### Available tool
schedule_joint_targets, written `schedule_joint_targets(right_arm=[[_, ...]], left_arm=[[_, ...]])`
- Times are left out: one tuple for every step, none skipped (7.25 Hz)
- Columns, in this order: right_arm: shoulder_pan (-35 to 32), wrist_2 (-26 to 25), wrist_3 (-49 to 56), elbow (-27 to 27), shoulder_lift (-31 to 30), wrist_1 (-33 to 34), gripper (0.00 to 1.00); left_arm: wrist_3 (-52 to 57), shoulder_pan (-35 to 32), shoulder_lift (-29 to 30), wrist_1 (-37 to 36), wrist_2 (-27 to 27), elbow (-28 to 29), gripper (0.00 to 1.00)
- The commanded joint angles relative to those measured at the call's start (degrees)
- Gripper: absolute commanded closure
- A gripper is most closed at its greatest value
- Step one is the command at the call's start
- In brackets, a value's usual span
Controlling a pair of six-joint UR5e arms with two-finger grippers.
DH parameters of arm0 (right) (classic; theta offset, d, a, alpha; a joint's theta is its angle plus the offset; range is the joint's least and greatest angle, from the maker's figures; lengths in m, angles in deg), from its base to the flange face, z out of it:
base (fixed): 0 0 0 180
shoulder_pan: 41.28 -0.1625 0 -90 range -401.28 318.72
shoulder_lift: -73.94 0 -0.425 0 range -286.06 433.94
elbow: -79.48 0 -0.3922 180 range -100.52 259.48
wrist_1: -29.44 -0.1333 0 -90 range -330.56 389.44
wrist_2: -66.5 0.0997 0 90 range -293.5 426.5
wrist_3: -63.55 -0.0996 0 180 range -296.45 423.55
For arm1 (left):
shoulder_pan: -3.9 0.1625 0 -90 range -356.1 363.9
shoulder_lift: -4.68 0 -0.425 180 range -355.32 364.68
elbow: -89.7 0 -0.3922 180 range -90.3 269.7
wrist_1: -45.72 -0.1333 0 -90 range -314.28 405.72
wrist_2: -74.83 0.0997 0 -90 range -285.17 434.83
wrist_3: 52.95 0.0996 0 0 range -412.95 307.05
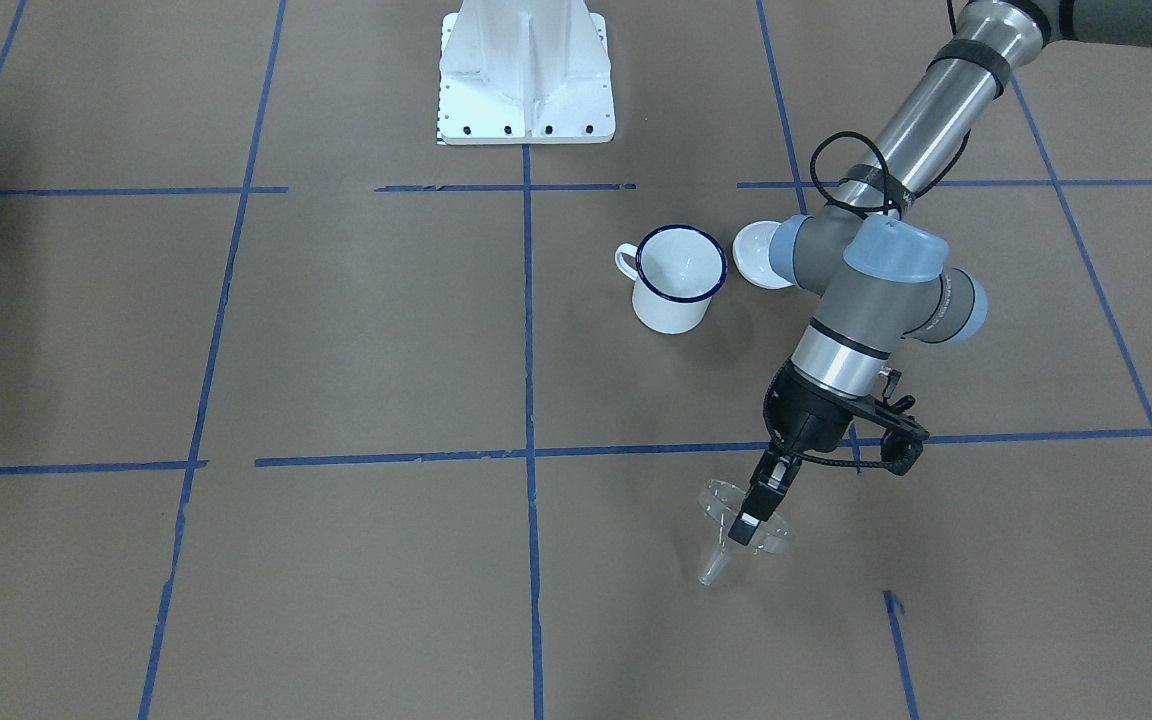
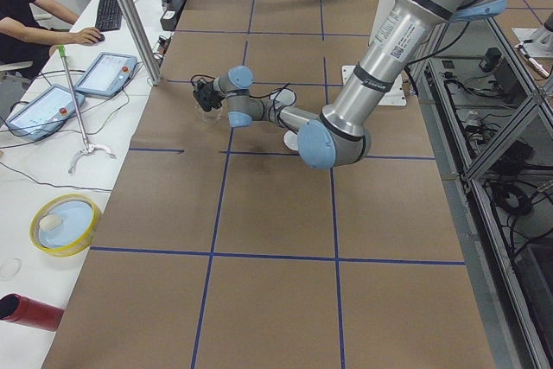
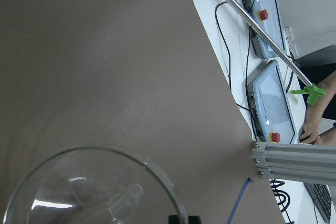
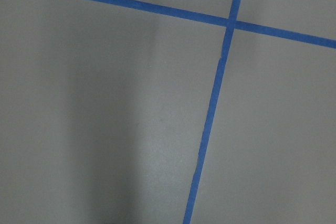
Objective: Remove funnel from cup
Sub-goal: 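Carry the funnel farther from the robot and set it on the table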
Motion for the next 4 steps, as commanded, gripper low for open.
schedule_joint_targets(right_arm=[[0.0,0.0,-0.1,0.0,0.0,0.0,0.0],[0.0,0.0,0.0,0.0,0.0,0.0,0.0],[0.0,0.0,-0.1,0.0,0.0,0.0,0.0],[0.0,0.0,0.0,0.0,0.0,0.0,0.0]], left_arm=[[0.6,-0.1,0.0,-0.2,-0.8,-1.2,0.0],[0.8,-0.2,-2.4,-4.7,-4.2,-6.1,0.0],[2.4,-0.5,-6.6,-15.3,-10.4,-15.7,0.0],[9.4,-0.5,-10.9,-28.8,-15.3,-25.2,0.0]])
